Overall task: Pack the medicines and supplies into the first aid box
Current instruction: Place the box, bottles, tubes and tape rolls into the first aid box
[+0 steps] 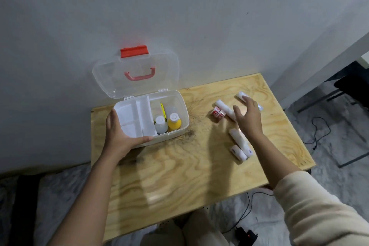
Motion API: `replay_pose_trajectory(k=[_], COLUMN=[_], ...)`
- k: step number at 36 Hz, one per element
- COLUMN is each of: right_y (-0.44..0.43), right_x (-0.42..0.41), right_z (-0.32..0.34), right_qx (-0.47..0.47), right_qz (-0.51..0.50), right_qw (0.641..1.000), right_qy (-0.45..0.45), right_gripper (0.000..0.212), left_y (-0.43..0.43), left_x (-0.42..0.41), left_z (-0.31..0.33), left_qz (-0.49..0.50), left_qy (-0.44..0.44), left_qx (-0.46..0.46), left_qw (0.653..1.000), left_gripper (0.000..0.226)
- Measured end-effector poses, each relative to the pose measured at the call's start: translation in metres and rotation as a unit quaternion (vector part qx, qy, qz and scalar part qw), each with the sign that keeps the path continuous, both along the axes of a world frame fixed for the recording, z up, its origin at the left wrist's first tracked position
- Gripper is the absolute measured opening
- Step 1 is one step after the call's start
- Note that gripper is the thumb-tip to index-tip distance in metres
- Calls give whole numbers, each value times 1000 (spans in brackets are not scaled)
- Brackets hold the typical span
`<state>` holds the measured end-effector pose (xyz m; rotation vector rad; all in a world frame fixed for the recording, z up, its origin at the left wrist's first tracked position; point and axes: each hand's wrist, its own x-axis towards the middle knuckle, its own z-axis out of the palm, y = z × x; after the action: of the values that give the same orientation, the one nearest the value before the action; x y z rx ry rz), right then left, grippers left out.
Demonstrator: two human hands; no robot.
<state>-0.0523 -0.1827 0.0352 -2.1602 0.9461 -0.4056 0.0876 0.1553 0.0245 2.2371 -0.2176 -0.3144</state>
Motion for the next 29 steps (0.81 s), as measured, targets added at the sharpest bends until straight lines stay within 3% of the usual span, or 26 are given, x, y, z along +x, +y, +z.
replay_pose_trajectory(k=[7,12,16,21,24,29], right_y=[-48,-56,-53,-36,-29,-24], right_x=[4,11,12,16,22,34], right_z=[-27,-33,-29,-28,-30,-31], right_qx=[6,-13,7,-42,-53,-137], right_qz=[55,86,76,104,111,133], right_qw=[979,965,975,977,972,951], right_qy=[199,247,208,182,201,244], right_gripper=[102,118,109,75,67,32], left_y=[-1,0,0,-1,-3,-1], left_x=[1,3,3,2,1,1], left_z=[-2,-4,-1,2,4,4], left_qz=[2,2,6,5,5,3], left_qy=[-5,2,12,11,9,0], left_qx=[8,10,9,5,3,-1], left_qw=[1000,1000,1000,1000,1000,1000], left_gripper=[135,136,142,138,135,132])
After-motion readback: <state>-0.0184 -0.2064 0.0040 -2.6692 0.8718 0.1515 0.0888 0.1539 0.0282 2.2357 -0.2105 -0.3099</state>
